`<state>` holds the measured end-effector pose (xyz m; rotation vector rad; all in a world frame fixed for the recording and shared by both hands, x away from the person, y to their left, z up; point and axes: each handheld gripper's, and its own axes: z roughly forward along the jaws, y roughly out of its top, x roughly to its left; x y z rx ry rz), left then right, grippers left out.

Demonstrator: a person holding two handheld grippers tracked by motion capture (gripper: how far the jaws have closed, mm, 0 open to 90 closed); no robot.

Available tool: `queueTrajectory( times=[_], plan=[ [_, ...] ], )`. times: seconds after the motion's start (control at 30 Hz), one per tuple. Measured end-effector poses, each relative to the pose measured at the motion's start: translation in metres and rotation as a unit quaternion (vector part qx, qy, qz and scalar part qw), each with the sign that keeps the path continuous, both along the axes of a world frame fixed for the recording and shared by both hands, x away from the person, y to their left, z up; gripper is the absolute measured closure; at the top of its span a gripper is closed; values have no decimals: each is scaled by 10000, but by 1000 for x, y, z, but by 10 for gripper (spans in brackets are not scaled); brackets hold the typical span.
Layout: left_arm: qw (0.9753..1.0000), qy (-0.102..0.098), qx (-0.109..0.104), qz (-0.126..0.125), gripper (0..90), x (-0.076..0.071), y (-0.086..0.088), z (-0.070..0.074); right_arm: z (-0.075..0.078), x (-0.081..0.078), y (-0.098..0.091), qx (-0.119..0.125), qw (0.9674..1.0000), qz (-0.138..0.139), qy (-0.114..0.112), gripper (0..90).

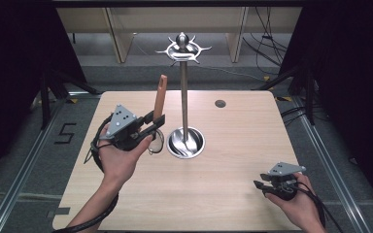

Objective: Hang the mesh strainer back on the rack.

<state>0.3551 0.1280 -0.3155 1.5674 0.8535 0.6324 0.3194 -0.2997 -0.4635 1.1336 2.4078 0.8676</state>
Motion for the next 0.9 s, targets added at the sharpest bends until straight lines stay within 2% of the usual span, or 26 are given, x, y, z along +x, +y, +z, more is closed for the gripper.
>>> queueTrajectory(
  times=[0.13,0.17,0.27,0.33,0.9],
  plan=[
    [10000,-20,-24,39,682,2,-1,2,0,0,1,57,9999,-57,65,616],
    [10000,-25,-13,45,683,3,-2,3,-1,0,-1,7,10000,25,-44,616],
    [10000,-45,11,50,683,3,-4,4,0,0,-1,-6,10000,33,-68,616],
    [10000,-67,-8,61,682,4,-5,6,-1,0,0,44,10000,-16,-15,616],
    [9997,-183,-25,167,683,10,-9,13,-1,0,0,47,10000,-10,-21,616]
  ],
)
